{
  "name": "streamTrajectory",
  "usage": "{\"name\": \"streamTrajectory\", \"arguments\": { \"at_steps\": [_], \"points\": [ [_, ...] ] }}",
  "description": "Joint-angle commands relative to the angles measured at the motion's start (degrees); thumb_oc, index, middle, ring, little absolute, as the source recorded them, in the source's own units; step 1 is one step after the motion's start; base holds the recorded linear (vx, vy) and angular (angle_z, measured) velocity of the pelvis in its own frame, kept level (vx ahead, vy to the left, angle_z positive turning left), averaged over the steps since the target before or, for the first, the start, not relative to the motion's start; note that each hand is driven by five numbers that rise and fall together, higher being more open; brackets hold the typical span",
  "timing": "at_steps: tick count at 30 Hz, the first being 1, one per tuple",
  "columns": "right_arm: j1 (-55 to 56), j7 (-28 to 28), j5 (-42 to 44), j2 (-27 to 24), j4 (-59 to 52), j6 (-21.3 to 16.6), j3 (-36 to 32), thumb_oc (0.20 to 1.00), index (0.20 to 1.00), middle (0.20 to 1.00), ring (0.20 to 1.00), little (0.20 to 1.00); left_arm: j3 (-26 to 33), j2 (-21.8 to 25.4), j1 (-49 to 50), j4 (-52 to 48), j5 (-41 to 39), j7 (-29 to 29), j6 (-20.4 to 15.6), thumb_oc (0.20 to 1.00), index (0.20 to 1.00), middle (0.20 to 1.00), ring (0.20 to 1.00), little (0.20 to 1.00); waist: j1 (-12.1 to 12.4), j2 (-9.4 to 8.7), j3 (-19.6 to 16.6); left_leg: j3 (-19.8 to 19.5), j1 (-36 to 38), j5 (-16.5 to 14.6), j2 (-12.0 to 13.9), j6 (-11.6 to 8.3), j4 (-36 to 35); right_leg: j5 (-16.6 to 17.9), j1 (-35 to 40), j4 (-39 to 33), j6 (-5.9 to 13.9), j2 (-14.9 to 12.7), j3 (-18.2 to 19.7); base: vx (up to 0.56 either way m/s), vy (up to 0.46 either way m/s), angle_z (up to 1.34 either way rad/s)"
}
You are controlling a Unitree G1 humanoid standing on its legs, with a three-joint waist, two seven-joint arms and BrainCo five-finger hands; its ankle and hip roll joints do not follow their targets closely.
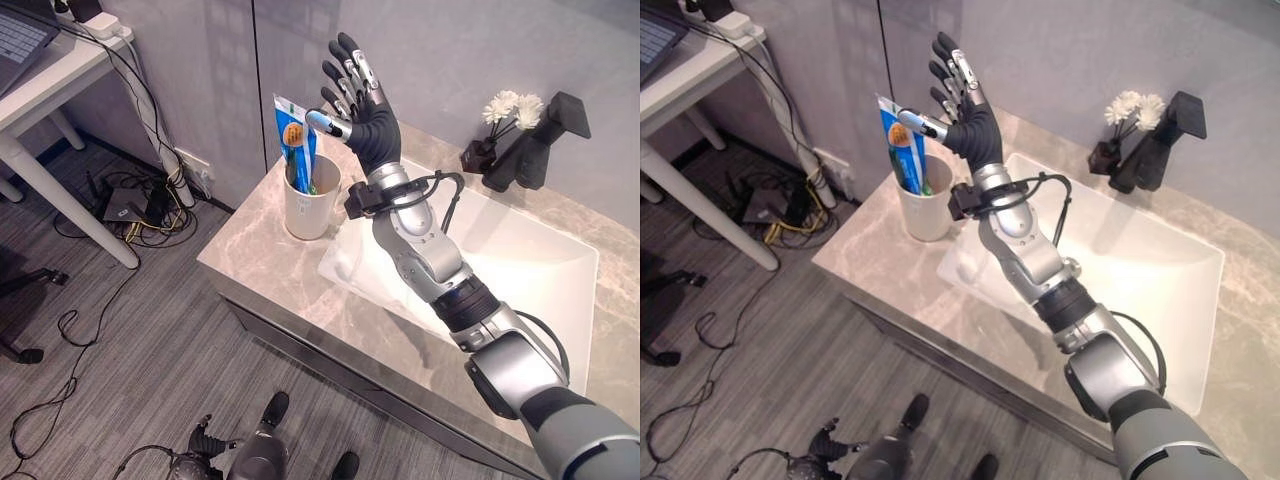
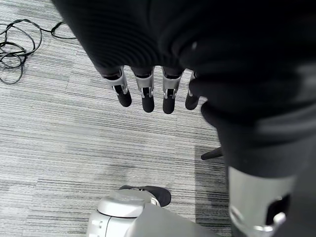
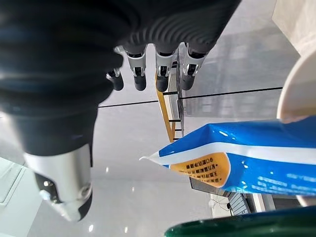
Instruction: Put brush and paste in cup on sink, flatten towel.
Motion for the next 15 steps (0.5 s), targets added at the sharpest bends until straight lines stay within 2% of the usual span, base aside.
{"name": "streamTrajectory", "arguments": {
  "at_steps": [1,6,10,11,13,14,15],
  "points": [
    [-2.72,-1.67,-2.73,-0.29,-2.99,-2.07,-1.83,1.000,1.000,1.000,1.000,1.000,-3.29,0.51,0.30,2.16,-0.73,-1.90,-0.41,1.000,1.000,1.000,1.000,1.000,0.13,-0.96,-1.57,4.44,3.91,-2.81,1.49,1.25,-0.96,7.43,-0.09,0.30,2.08,-2.79,3.42,0.00,0.000,0.00],
    [-3.91,-4.09,-6.73,-2.00,-4.65,-2.45,-4.63,1.000,1.000,1.000,1.000,1.000,-3.58,0.57,0.48,2.20,-0.18,-2.28,-0.35,1.000,1.000,1.000,1.000,1.000,0.00,-0.69,-2.18,4.81,4.38,-2.87,1.68,1.15,-0.96,7.34,0.29,0.37,2.02,-2.72,3.66,0.00,0.000,0.00],
    [-1.25,-5.17,-12.21,-7.84,-9.94,-3.35,-9.78,1.000,1.000,1.000,1.000,1.000,-2.87,0.62,0.74,1.72,0.49,-3.16,-0.26,1.000,1.000,1.000,1.000,1.000,-1.25,0.22,-3.16,5.56,5.41,-3.23,1.92,1.14,-0.96,7.19,0.79,0.71,2.04,-2.72,4.03,0.00,0.000,0.00],
    [-1.21,-5.18,-12.21,-7.85,-9.98,-3.32,-9.80,1.000,1.000,1.000,1.000,1.000,-2.90,0.63,0.75,1.72,0.49,-3.16,-0.26,1.000,1.000,1.000,1.000,1.000,-1.22,0.22,-3.15,5.57,5.43,-3.23,1.93,1.14,-0.96,7.19,0.80,0.71,2.04,-2.72,4.04,0.00,0.018,-0.07],
    [5.35,-4.47,-17.45,-16.97,-14.76,-4.54,-16.32,1.000,1.000,1.000,1.000,1.000,-0.99,0.75,1.62,0.31,1.12,-4.48,-0.28,1.000,1.000,1.000,1.000,1.000,-3.14,1.20,-4.32,6.53,6.97,-4.05,2.38,1.13,-0.96,6.55,1.51,1.16,2.07,-2.41,4.68,0.04,0.033,-0.12],
    [5.57,-4.46,-17.48,-17.06,-14.95,-4.47,-16.49,1.000,1.000,1.000,1.000,1.000,-1.13,0.77,1.59,0.28,1.12,-4.48,-0.27,1.000,1.000,1.000,1.000,1.000,-3.05,1.18,-4.35,6.49,6.80,-3.77,2.30,1.19,-0.96,6.77,1.36,1.15,2.09,-2.49,4.65,0.02,0.037,-0.03],
    [8.67,-5.09,-19.72,-20.25,-15.46,-4.50,-19.04,1.000,1.000,1.000,1.000,1.000,-0.78,0.74,1.72,0.17,1.77,-4.87,-0.49,1.000,1.000,1.000,1.000,1.000,-3.74,1.44,-4.62,6.94,7.23,-3.99,2.44,1.26,-0.96,6.57,1.42,1.33,2.09,-2.39,5.01,-0.01,0.036,-0.07]
  ]
}}
